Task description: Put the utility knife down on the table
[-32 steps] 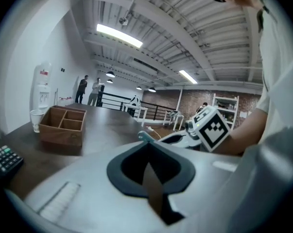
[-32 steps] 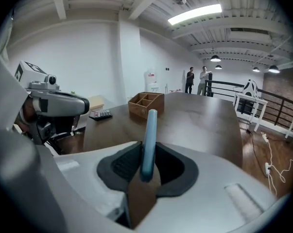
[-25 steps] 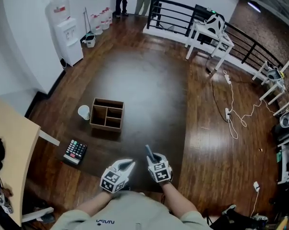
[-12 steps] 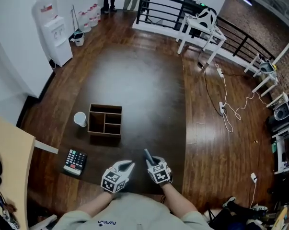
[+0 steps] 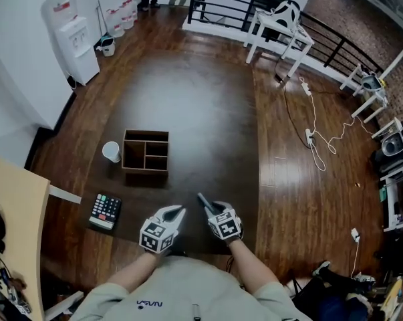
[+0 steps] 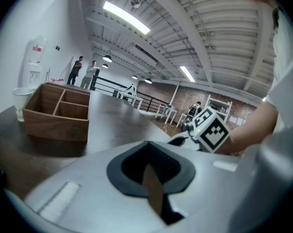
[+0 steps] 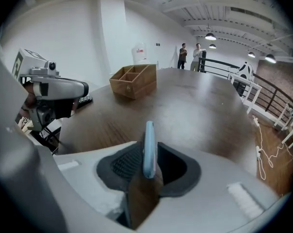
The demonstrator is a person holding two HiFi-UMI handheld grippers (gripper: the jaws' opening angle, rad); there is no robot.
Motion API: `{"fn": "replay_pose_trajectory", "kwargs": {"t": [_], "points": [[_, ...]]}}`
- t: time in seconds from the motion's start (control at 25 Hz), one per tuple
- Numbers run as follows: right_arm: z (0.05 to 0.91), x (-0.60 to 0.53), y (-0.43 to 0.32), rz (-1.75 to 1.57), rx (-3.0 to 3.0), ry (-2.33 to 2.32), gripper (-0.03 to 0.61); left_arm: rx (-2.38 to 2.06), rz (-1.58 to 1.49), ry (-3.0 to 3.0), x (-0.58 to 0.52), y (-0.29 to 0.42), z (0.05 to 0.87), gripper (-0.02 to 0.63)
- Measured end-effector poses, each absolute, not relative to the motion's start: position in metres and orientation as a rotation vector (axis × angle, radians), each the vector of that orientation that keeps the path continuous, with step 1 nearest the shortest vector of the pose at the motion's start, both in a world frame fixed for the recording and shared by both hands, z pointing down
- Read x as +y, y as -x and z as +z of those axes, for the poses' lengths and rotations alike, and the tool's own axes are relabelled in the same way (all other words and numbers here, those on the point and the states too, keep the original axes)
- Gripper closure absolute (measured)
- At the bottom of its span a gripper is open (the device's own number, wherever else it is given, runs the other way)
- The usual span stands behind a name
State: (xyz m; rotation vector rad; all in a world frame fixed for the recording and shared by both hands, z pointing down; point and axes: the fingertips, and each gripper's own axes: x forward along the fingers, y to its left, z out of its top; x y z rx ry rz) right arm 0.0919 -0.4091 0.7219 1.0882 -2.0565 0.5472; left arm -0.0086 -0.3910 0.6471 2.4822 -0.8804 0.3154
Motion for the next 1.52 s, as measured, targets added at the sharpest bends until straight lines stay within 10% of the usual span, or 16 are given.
{"fn": "replay_pose_trajectory", "kwargs": {"t": [1.52], "points": [[0.548, -0.022, -0.089, 0.327, -2.49, -1.446, 0.577, -1.044, 0.114, -2.731, -0.01, 0.018, 0.524, 0.612]]}}
